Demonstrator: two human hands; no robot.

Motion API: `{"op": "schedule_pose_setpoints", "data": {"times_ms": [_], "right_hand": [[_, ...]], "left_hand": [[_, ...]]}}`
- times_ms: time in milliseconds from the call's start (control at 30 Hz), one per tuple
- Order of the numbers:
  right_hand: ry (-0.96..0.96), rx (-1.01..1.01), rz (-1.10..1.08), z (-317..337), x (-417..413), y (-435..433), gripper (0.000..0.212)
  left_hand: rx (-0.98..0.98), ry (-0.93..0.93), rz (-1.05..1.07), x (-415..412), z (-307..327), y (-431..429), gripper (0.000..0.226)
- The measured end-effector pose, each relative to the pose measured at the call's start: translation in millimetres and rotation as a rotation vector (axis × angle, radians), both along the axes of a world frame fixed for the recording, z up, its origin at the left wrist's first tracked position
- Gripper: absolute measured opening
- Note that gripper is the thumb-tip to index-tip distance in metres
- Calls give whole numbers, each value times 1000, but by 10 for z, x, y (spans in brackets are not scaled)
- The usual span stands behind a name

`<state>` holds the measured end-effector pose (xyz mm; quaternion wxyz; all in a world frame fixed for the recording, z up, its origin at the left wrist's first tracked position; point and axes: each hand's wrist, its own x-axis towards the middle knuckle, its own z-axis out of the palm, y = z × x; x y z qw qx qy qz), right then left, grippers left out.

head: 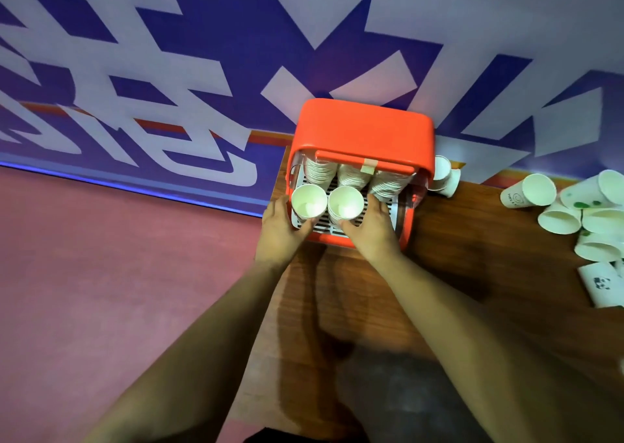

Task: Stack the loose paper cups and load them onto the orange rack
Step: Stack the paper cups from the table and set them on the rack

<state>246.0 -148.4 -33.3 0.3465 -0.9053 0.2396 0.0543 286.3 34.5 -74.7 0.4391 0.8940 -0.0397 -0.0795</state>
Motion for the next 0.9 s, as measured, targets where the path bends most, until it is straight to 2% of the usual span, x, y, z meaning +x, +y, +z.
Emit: {"op": "schedule_pose_setpoints", "data": {"times_ms": [167, 267, 367, 533, 633, 900], "right_hand": [[-54, -17, -16, 256, -489, -357, 64], [34, -77, -60, 367, -911, -782, 62], [106, -117, -87, 468, -1369, -1322, 63], [141, -164, -153, 553, -2225, -2319, 59], [88, -176, -230, 611, -2758, -2926, 57], [36, -197, -374, 708, -3821, -4151, 57]], "left_hand": [[66, -34, 36, -312, 258, -47, 53], [81, 3, -36, -605, 392, -236, 45], [92, 70, -146, -880, 517, -601, 48], [165, 92, -344, -1341, 692, -1605, 40], [170, 63, -464, -1638, 769, -2378, 37], [190, 25, -734, -2347, 977, -4277, 40]]}}
